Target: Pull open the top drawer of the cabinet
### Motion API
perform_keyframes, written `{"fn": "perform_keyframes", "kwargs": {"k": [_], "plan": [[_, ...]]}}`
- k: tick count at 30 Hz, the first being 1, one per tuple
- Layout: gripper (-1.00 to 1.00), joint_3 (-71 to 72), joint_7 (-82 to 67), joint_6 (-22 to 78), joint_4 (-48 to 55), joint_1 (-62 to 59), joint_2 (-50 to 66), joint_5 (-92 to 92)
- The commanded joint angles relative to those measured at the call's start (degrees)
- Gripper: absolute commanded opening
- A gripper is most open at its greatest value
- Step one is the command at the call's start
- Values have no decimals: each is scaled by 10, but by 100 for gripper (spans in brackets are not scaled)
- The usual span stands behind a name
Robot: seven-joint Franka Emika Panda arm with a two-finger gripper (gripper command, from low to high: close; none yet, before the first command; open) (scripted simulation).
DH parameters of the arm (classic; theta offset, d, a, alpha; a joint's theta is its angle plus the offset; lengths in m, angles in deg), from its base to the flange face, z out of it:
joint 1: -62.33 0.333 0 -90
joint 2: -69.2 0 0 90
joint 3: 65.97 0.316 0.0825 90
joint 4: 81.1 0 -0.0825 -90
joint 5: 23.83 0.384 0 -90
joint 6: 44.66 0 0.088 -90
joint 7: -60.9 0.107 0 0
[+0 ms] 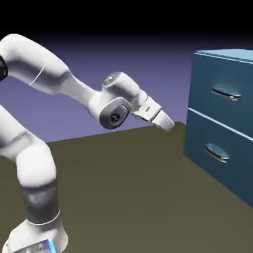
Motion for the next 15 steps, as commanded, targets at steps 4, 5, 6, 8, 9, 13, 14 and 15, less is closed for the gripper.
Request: {"fn": "perform_keyframes", "kwargs": {"k": [4,5,6,8,9,13,14,15], "plan": [[0,3,-65,11,39,1,30,-100],[0,4,-81,14,49,2,38,-125],[0,4,-97,17,59,2,45,-150],[0,6,-130,23,79,3,60,-199],[0,6,-146,26,88,3,68,-224],[0,9,-211,37,128,5,98,-324],[0,10,-227,40,137,5,105,-349],[0,11,-243,43,147,6,113,-374]]}}
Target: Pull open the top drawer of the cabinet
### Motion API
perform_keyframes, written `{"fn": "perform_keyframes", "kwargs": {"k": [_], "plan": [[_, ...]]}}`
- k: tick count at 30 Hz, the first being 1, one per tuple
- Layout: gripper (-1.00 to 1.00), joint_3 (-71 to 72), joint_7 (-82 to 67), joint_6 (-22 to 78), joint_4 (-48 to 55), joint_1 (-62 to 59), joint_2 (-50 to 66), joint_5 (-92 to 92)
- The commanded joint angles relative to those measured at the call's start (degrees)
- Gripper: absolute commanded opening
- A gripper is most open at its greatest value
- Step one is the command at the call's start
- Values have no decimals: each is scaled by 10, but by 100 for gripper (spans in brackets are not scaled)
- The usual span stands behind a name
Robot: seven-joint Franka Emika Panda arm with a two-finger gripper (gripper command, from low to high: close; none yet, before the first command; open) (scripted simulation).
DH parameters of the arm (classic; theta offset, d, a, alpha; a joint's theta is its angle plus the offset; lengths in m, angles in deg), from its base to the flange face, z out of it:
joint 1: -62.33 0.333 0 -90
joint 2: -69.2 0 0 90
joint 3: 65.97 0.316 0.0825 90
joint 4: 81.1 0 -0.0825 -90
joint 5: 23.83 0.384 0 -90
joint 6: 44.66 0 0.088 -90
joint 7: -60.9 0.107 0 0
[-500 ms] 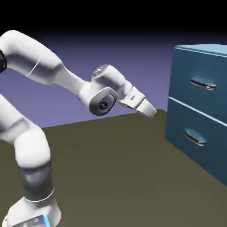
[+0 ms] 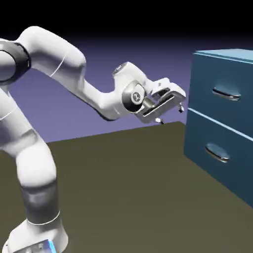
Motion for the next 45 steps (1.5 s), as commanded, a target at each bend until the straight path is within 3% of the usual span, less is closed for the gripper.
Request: {"fn": "perform_keyframes", "kwargs": {"k": [1,45], "plan": [[0,1,-16,3,10,0,8,-25],[0,32,-730,128,442,17,338,-1121]]}}
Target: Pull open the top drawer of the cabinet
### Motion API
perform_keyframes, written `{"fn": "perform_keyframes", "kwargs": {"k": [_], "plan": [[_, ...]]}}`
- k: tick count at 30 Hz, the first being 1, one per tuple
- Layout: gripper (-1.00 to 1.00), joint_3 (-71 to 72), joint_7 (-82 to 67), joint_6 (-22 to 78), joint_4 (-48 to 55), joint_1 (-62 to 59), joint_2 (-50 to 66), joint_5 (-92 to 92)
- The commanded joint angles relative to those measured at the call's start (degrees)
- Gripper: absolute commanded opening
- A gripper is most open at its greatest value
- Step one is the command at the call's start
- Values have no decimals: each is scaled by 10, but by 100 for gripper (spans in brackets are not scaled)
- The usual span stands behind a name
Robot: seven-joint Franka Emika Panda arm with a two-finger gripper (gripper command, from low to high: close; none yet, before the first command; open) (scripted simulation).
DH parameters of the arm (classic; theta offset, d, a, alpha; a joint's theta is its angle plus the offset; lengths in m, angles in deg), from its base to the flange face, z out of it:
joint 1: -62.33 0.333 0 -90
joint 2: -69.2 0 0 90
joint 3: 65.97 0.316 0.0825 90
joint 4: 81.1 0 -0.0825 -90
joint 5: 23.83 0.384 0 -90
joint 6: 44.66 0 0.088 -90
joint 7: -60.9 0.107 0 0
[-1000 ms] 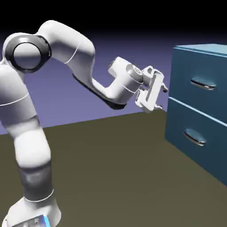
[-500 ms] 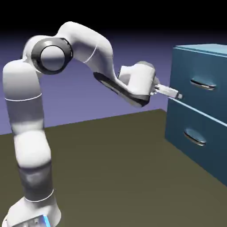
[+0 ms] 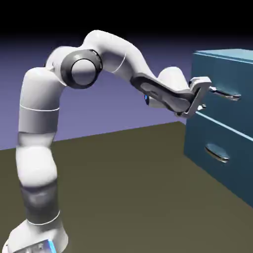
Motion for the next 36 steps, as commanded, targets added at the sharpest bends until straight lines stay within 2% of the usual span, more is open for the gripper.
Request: {"fn": "perform_keyframes", "kwargs": {"k": [1,5,12,13,36], "plan": [[0,1,-16,3,10,0,8,-25],[0,3,-61,11,37,1,28,-93],[0,-2,-86,-34,178,1,124,-78],[-100,-2,-86,-34,178,1,124,-78],[-100,13,-36,75,-279,11,-224,-87]]}}
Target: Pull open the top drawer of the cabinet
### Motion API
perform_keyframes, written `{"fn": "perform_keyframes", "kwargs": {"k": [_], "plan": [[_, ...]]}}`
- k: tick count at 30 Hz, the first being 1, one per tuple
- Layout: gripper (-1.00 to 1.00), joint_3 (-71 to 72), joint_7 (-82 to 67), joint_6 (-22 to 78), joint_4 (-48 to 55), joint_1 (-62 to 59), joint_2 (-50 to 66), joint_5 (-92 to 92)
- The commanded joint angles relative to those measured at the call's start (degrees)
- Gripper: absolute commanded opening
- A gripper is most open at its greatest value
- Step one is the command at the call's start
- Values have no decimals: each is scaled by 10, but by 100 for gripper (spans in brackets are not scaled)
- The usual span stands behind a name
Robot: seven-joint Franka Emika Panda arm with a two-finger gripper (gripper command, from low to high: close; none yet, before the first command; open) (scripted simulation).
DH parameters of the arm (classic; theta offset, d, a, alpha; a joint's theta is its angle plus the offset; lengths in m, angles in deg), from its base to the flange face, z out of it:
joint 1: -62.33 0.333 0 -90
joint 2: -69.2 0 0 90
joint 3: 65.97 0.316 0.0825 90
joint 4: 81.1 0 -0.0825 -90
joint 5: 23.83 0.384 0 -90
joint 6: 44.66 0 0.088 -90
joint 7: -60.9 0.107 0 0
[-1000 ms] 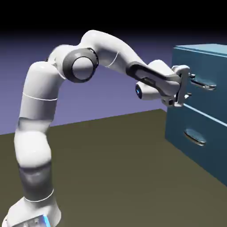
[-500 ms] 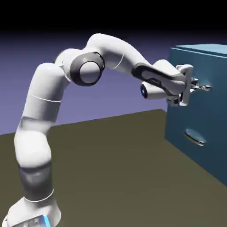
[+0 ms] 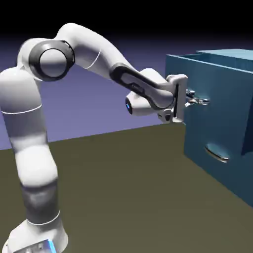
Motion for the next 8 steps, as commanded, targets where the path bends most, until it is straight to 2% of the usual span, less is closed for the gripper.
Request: {"fn": "perform_keyframes", "kwargs": {"k": [1,4,5,8], "plan": [[-100,1,0,1,-21,1,-19,3],[-100,5,-1,2,-79,3,-77,12],[100,5,-1,2,-79,3,-77,12],[100,9,-4,-2,-116,5,-119,20]]}}
